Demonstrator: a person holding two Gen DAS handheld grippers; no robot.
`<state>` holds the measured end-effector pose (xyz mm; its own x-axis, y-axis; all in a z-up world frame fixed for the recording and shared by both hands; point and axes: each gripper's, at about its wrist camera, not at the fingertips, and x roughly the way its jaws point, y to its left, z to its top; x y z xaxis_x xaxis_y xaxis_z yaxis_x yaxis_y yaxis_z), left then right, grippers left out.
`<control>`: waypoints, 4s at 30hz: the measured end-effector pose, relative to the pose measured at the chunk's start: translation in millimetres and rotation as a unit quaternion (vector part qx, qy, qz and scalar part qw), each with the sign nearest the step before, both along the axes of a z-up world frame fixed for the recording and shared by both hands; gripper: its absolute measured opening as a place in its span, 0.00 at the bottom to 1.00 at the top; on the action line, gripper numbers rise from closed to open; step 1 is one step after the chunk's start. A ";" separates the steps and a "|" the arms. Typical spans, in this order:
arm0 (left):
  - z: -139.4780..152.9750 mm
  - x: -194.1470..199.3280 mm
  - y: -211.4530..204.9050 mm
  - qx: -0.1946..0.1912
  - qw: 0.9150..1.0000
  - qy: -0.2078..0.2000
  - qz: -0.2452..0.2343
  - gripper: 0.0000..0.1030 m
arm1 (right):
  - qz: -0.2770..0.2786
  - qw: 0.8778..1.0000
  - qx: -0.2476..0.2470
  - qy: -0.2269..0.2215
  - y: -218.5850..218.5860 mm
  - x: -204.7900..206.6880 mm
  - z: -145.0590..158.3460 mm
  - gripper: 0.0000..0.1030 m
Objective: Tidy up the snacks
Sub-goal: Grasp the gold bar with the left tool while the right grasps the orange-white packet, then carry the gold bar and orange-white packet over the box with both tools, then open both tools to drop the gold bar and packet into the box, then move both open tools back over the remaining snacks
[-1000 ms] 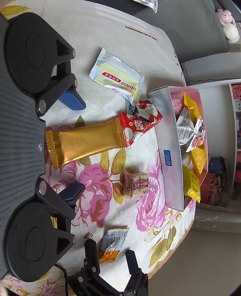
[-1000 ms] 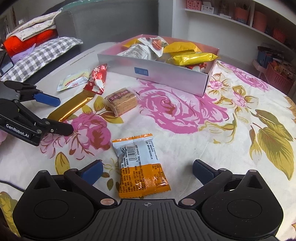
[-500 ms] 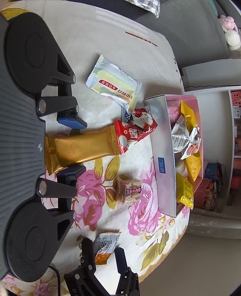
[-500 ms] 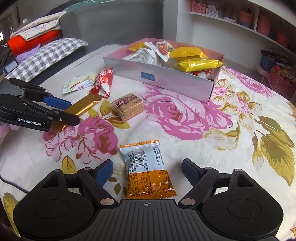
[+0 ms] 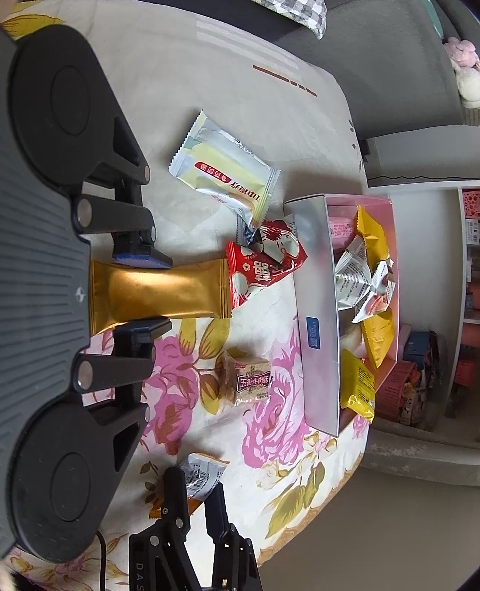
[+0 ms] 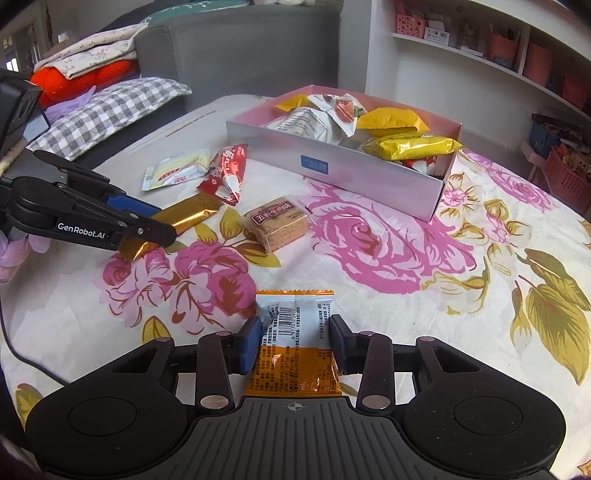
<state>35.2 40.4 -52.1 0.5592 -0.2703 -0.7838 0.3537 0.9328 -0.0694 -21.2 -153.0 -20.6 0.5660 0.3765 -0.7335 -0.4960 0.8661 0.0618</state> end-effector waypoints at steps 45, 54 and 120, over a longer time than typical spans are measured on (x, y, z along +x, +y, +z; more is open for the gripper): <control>54.8 54.3 4.1 -0.092 0.990 -0.069 0.076 0.25 | -0.177 0.966 0.187 -0.021 -26.2 81.9 55.5 0.37; 52.0 84.6 -1.0 -0.104 0.985 -0.080 0.114 0.25 | -0.204 0.951 0.231 -0.024 -22.1 114.1 54.8 0.37; 39.8 76.7 12.1 0.000 0.991 -0.082 0.106 0.95 | -0.191 0.958 0.209 -0.048 -10.6 100.1 55.6 0.95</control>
